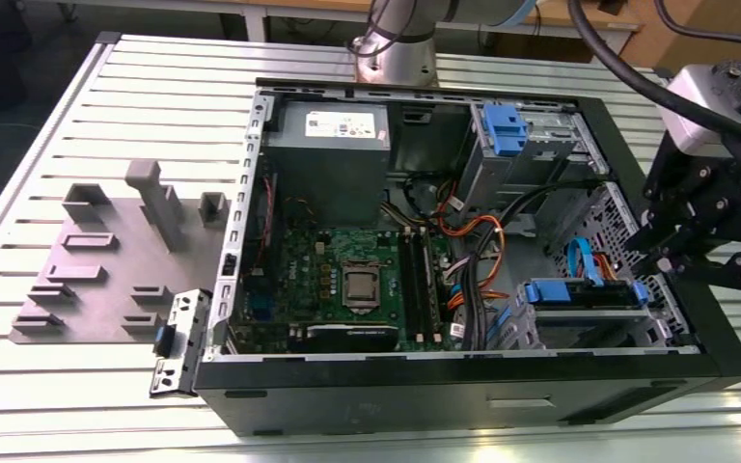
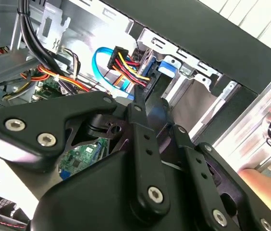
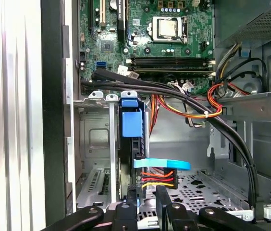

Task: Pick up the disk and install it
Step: 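Insert the second disk wire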

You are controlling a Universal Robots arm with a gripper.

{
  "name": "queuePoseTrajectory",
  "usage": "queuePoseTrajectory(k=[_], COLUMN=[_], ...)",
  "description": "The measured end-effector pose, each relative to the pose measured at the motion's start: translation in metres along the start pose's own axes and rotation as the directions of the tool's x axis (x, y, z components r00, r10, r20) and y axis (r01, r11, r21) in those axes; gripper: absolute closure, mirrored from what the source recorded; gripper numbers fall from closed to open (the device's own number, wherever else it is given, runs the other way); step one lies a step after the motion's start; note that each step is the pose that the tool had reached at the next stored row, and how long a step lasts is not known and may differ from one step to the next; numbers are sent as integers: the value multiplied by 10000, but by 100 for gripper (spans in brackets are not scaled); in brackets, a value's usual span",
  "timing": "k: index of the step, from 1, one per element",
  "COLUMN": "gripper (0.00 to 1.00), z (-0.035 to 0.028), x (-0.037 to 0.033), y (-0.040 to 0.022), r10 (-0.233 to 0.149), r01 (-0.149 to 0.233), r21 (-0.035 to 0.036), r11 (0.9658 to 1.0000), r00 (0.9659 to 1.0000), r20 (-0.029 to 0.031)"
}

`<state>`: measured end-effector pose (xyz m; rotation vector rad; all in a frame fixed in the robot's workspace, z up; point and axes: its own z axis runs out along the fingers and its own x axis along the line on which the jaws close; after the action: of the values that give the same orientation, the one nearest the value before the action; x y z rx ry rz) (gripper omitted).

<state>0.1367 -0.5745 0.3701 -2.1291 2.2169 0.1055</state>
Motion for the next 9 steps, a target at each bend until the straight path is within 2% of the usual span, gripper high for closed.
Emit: queuePoseTrajectory(k=[9], gripper=[70], z=[-7], x=[-1], y=[0], r10=[0], r01=[0], r21=[0], r11=[10000], r00=[10000], r20=[-3])
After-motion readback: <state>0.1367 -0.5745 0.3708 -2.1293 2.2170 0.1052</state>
